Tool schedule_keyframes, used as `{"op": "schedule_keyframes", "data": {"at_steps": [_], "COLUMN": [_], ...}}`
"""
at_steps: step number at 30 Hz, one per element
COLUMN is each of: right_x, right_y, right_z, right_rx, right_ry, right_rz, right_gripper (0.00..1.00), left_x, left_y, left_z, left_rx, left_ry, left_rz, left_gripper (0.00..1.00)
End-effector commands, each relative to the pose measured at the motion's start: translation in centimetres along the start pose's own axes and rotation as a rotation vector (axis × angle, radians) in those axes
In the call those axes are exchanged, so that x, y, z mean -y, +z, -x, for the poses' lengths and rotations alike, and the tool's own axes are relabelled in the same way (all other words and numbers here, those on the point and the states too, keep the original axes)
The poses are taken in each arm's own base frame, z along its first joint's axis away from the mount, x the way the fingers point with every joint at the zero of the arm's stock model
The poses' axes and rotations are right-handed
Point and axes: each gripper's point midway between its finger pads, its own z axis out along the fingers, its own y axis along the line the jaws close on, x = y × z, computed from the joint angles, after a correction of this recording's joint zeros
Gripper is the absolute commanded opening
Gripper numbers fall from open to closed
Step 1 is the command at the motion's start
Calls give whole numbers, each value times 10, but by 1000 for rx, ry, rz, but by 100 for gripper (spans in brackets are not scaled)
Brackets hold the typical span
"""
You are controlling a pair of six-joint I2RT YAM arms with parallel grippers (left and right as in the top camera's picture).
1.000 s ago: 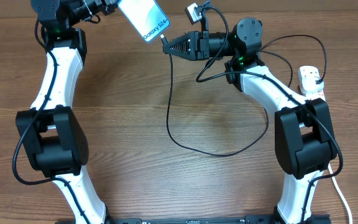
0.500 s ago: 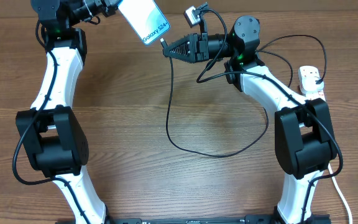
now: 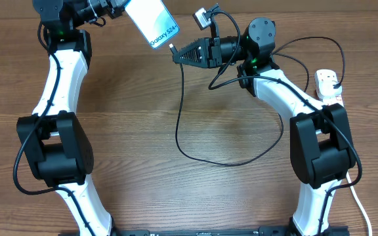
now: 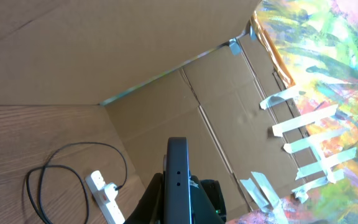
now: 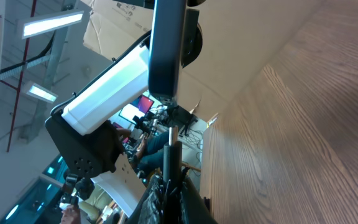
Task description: Plug charger to phone and switch on socket
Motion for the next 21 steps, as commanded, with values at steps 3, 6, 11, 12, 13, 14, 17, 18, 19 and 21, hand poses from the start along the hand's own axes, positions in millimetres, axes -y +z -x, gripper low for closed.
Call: {"op": "schedule_keyframes", "data": {"at_steps": [3, 6, 11, 12, 13, 14, 17, 18, 19, 21], "right_x": [2, 2, 2, 2, 2, 2, 2, 2, 2, 2], "right_y": [2, 2, 2, 2, 2, 2, 2, 2, 2, 2], "right_z": [-4, -4, -4, -4, -4, -4, -4, -4, -5, -5], "right_rx": [-12, -12, -12, -12, -12, -12, -13, -13, -14, -15], "right_ry": [-6, -6, -6, -6, -6, -5, -6, -6, -5, -6], "right_rz": [5, 5, 5, 5, 5, 5, 5, 5, 6, 6], "right_gripper": [4, 4, 4, 4, 4, 4, 4, 4, 4, 4], "left_x": [14, 14, 15, 15, 15, 15, 15, 15, 15, 15], "left_y": [4, 6, 11, 12, 12, 12, 12, 12, 12, 12], "left_z": [-4, -5, -8, -9, -9, -9, -9, -9, -10, -10], "left_rx": [-23, -28, -35, -36, -36, -34, -36, -39, -41, -44], "left_ry": [27, 27, 26, 26, 26, 26, 32, 39, 41, 36], "left_rz": [-14, -16, -22, -23, -24, -23, -23, -24, -24, -22], "left_gripper": [4, 4, 4, 4, 4, 4, 4, 4, 4, 4]}}
